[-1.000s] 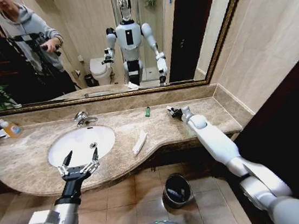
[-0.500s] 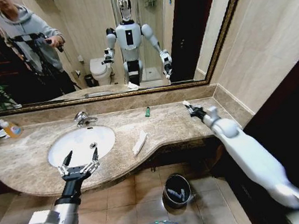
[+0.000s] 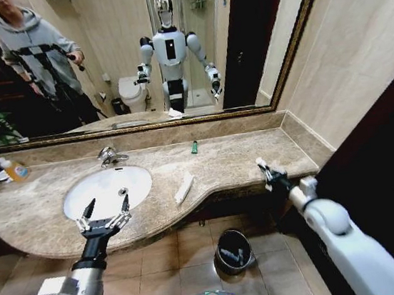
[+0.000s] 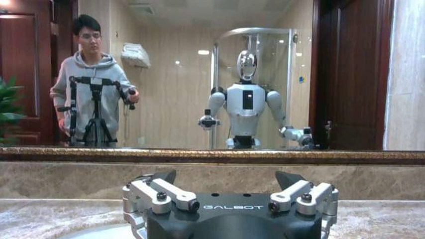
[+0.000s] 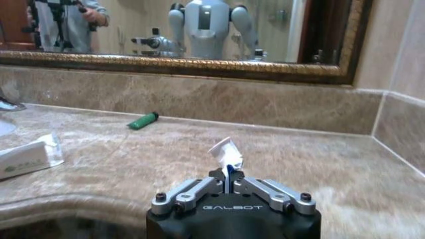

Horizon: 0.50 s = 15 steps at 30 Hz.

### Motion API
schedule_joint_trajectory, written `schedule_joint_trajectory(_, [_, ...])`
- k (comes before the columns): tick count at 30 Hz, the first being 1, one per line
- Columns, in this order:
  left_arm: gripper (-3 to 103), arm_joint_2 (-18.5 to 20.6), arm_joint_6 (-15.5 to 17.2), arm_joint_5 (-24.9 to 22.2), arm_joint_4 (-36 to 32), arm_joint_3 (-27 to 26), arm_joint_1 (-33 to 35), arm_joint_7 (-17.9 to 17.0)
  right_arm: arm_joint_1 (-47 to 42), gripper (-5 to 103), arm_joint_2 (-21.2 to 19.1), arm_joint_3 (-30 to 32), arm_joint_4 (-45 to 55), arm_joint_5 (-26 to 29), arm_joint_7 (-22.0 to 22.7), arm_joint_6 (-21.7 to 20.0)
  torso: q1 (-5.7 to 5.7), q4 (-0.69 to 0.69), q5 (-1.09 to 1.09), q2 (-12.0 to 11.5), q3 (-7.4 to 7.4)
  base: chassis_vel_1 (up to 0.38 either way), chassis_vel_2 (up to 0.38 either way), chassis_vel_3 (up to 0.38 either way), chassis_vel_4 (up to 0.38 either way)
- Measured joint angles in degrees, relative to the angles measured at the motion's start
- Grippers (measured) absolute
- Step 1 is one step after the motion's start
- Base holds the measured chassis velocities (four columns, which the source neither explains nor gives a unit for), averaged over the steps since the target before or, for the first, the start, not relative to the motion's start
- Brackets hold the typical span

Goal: Pick up the trash from the sink and place it in the trash bin.

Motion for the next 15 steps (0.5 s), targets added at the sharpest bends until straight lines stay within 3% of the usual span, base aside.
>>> schedule_joint_trajectory(7, [100,0.0,0.0,0.0,0.0,0.0,0.0,0.0,-7.8,3,4.6,-1.2,1.1,-4.1,-1.3,3.9,0.0,0.0,0.02,0.0,0.01,0.0,0.0,0.0,0.0])
schedule_joint_trajectory(15, [100,0.0,0.0,0.0,0.0,0.0,0.0,0.0,-13.0,3,9.3,-6.2,-5.2,-10.7,-3.2,10.0,0.01,0.01,0.01,0.0,0.01,0.0,0.0,0.0,0.0])
